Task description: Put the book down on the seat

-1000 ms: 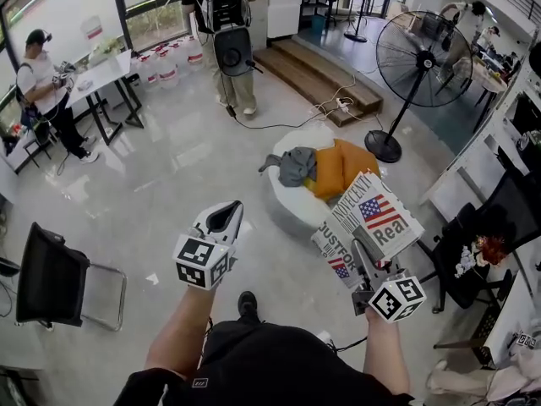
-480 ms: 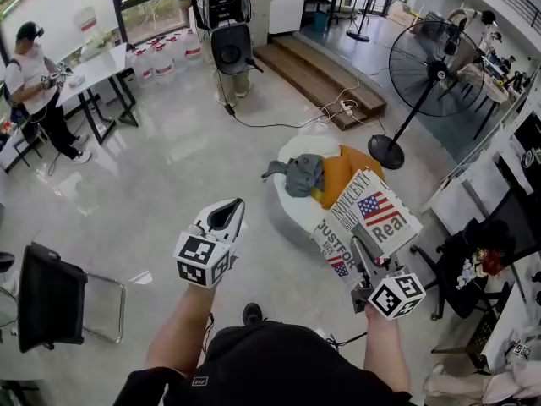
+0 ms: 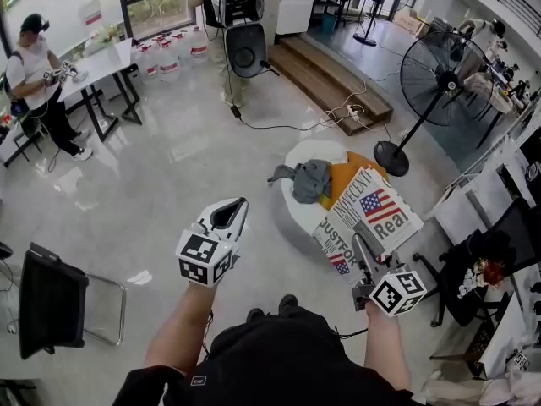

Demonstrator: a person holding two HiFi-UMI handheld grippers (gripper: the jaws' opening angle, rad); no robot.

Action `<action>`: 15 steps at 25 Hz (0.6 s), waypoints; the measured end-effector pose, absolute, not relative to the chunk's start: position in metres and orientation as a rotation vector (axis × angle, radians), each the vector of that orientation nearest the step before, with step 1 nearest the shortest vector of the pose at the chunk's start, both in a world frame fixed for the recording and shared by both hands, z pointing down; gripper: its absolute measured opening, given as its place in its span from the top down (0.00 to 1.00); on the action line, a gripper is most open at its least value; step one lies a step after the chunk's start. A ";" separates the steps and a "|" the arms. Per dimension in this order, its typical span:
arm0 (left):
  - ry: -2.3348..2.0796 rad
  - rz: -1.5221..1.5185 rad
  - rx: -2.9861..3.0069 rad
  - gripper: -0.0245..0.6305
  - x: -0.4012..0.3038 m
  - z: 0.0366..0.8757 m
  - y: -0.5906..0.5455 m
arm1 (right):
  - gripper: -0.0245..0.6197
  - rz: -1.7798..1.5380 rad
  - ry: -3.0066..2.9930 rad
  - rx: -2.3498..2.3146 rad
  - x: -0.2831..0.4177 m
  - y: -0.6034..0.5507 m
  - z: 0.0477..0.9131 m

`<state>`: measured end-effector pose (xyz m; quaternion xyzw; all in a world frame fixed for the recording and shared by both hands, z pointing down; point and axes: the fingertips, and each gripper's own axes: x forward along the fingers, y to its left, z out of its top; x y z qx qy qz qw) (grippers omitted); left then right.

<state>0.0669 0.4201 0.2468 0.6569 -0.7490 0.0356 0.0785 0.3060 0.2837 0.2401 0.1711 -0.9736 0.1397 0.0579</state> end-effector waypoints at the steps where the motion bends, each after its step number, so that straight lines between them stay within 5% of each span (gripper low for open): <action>1: -2.240 0.108 1.962 0.96 0.062 0.248 0.419 | 0.69 0.427 -2.950 0.518 0.302 0.281 0.240; 15: -2.210 0.206 1.888 0.96 0.007 0.285 0.340 | 0.69 0.557 -2.917 0.523 0.242 0.177 0.291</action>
